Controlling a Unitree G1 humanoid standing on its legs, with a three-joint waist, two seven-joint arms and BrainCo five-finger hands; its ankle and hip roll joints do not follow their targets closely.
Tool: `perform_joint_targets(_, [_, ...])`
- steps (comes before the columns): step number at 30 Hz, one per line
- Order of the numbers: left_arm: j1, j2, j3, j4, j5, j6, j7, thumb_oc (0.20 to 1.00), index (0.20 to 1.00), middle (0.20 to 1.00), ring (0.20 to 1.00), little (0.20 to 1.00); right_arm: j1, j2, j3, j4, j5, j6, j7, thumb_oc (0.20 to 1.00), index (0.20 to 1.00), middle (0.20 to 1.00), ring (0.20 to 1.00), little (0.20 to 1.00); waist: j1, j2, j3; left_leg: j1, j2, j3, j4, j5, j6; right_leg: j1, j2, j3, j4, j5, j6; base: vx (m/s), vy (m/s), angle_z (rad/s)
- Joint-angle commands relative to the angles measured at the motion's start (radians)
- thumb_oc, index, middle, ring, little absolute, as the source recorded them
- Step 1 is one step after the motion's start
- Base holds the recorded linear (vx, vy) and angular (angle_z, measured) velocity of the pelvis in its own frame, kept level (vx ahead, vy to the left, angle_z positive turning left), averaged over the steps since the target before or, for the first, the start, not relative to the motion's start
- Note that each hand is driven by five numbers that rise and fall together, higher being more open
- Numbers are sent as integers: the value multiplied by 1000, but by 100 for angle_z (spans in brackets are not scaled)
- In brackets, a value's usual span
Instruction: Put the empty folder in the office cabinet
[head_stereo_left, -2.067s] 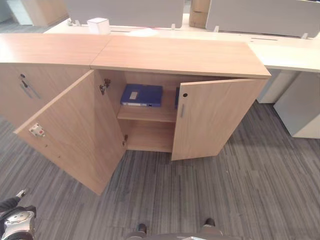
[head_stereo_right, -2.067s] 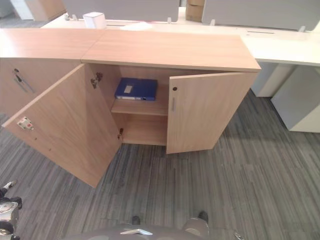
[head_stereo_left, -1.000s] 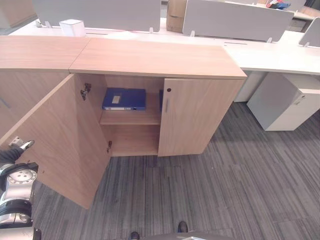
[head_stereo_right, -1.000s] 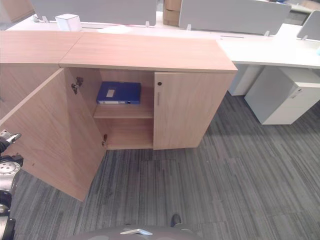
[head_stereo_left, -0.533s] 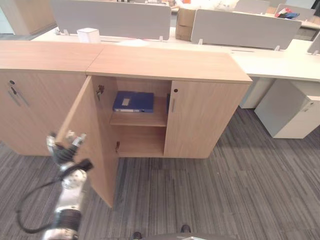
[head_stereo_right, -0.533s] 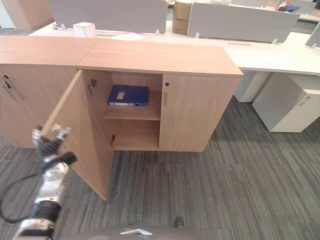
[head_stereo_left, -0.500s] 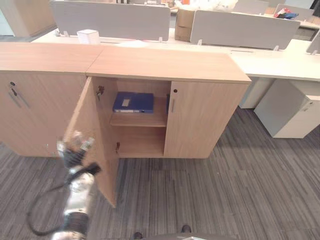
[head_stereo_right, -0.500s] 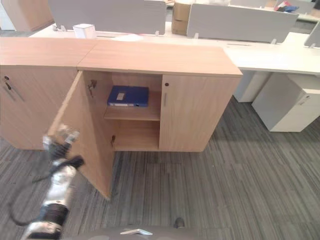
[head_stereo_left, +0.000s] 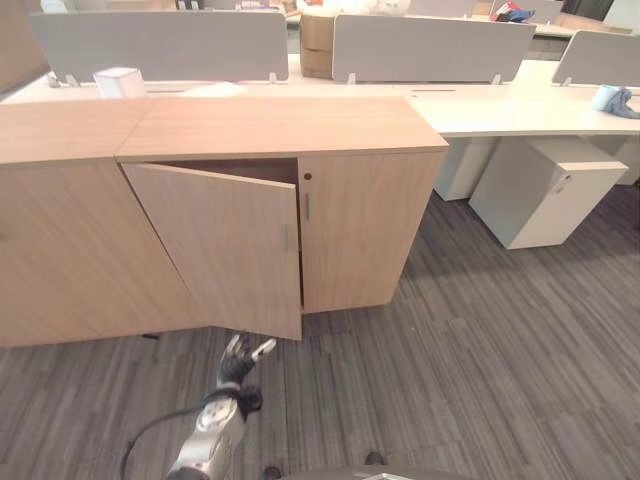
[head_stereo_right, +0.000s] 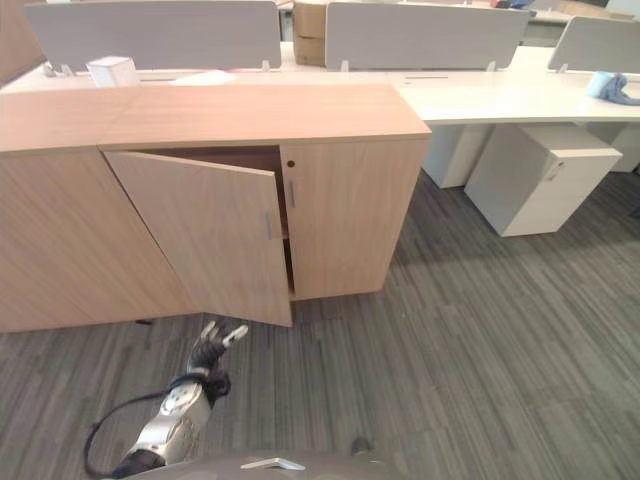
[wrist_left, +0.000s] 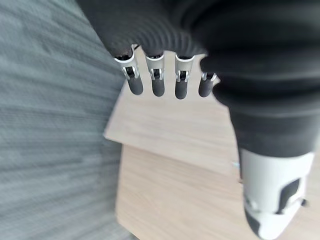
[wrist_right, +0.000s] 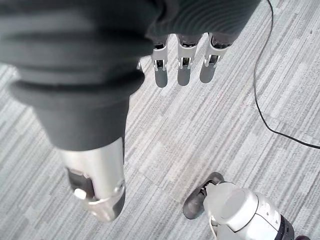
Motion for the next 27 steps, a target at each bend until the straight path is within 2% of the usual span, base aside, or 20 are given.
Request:
perform_joint_targets(1, [-23, 31, 78, 54, 108, 19, 15, 1000, 1000, 1000, 1000, 1000, -62, 14, 18, 47, -27, -2, -11, 1000, 1000, 1000, 1000, 1000, 20, -14, 36, 52, -32, -19, 1, -128, 17, -2, -57, -13, 33, 26, 48, -3, 6, 14])
perform_joint_targets(4, [-15, 14, 121, 266, 165, 34, 29, 1000, 1000, 1000, 1000, 1000, -74, 15, 17, 47, -26, 2, -11, 1000, 1000, 1000, 1000, 1000, 29, -6, 33, 53, -33, -27, 1, -125, 18, 3, -59, -21, 40, 19, 45, -1, 4, 9])
perform_joint_targets(6, [-34, 11, 136, 488, 302, 43, 54, 1000, 1000, 1000, 1000, 1000, -87, 18, 22, 50, -31, -2, -12, 1000, 1000, 1000, 1000, 1000, 33, -1, 30, 52, -34, -32, 1, -122, 18, 5, -60, -25, 44, 15, 43, -6, 10, 13])
perform_joint_targets(7, [-34, 11, 136, 488, 302, 43, 54, 1000, 1000, 1000, 1000, 1000, -87, 18, 22, 50, -31, -2, -12, 1000, 1000, 1000, 1000, 1000, 33, -1, 30, 52, -34, -32, 1, -122, 18, 5, -60, -25, 44, 15, 43, 6, 18, 16])
perform_joint_targets(8, [-34, 9, 162, 722, 434, 73, 77, 1000, 1000, 1000, 1000, 1000, -109, 21, 37, 67, -41, 5, -5, 1000, 1000, 1000, 1000, 1000, 35, 4, 25, 54, -37, -33, 1, -122, 18, 8, -61, -27, 45, 12, 40, 13, 17, 11])
perform_joint_targets(9, [-20, 6, 177, 768, 457, 89, 72, 1000, 1000, 1000, 1000, 1000, -114, 20, 40, 74, -48, 9, 0, 1000, 1000, 1000, 1000, 1000, 37, 6, 22, 56, -37, -32, 1, -123, 18, 10, -62, -30, 45, 11, 39, 13, 17, 11])
perform_joint_targets(15, [12, -9, 223, 850, 445, 111, 30, 1000, 1000, 1000, 1000, 1000, -128, 2, 38, 90, -65, 17, 17, 1000, 1000, 1000, 1000, 1000, 45, 13, 10, 56, -37, -31, 1, -121, 20, 15, -66, -40, 45, 7, 34, 3, 2, 2])
perform_joint_targets(27, [7, -29, 228, 850, 393, 113, 15, 1000, 1000, 1000, 1000, 1000, -133, 14, 50, 80, -62, 22, 28, 1000, 1000, 1000, 1000, 1000, 52, 13, 4, 53, -44, -44, 1, -121, 25, 20, -75, -55, 55, 1, 36, -4, 1, 4])
